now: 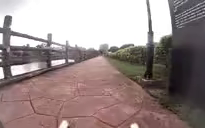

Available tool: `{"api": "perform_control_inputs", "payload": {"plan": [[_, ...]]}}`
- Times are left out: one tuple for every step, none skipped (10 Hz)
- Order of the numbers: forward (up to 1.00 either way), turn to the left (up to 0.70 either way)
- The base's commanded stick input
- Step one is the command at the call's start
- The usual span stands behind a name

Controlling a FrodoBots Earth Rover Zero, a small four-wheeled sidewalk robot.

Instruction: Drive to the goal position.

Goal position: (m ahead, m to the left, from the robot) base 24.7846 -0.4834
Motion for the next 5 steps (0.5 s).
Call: {"api": "perform_control_inputs", "payload": {"plan": [[0.7,0.0],[0.7,0.03],[0.7,0.05],[0.7,0.23],[0.7,0.33]]}}
